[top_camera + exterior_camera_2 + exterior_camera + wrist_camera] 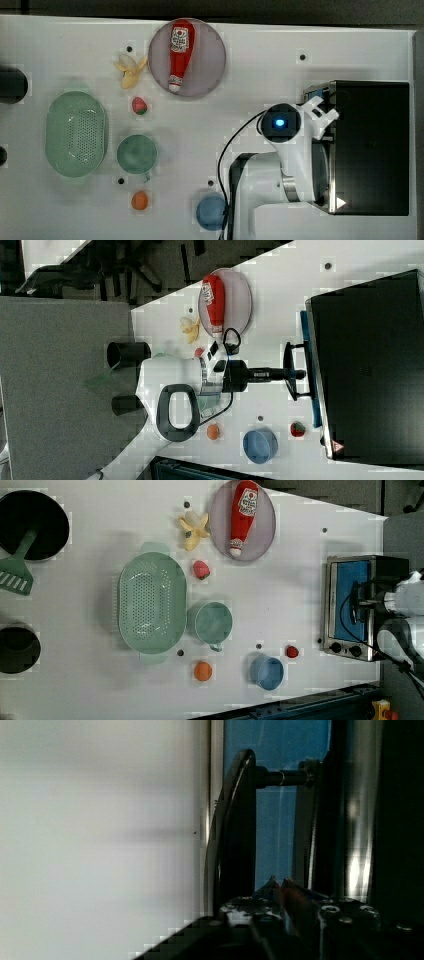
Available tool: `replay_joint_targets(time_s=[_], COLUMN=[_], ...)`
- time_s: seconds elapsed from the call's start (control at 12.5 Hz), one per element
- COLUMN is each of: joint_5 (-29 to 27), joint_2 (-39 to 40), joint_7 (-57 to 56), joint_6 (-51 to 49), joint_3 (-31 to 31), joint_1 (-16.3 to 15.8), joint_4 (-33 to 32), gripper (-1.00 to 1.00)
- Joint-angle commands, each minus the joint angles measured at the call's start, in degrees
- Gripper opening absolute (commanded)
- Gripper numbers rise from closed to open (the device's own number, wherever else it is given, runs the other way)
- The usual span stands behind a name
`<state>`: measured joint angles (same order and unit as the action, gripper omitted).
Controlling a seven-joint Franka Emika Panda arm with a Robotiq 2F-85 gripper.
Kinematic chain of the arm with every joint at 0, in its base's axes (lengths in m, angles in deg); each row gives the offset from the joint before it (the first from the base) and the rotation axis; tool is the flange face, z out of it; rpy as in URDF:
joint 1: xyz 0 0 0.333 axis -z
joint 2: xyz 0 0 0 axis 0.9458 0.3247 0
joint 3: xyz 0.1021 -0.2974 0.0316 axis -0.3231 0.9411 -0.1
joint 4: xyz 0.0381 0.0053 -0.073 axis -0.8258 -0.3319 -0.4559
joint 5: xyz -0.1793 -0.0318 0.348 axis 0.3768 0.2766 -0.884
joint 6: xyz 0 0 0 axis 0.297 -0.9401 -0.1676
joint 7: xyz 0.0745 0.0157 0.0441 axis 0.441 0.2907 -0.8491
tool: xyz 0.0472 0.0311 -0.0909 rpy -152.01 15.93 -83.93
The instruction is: Flap open oven.
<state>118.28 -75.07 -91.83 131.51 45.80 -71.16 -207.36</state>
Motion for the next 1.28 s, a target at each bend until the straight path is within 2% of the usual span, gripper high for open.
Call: replay_joint_targets(time_s=[0.08,0.56,0.8,1.28], joint_5=[1.8,16.7,23.9,24.4], joint_2=[2.9,11.2,16.7,25.1], joint_7=[11.5,35.1,42.4,47.0], joint_6=[-1.2,-4.2,-6.4,-5.3], joint_3=[-3.8,-8.6,-9.8,-9.9], joint_1=[-2.8,-6.6,-9.2,-10.6], joint_4=[-0.2,0.5,1.6,5.9], gripper=[-0.65,-0.65,-0.65,-0.65])
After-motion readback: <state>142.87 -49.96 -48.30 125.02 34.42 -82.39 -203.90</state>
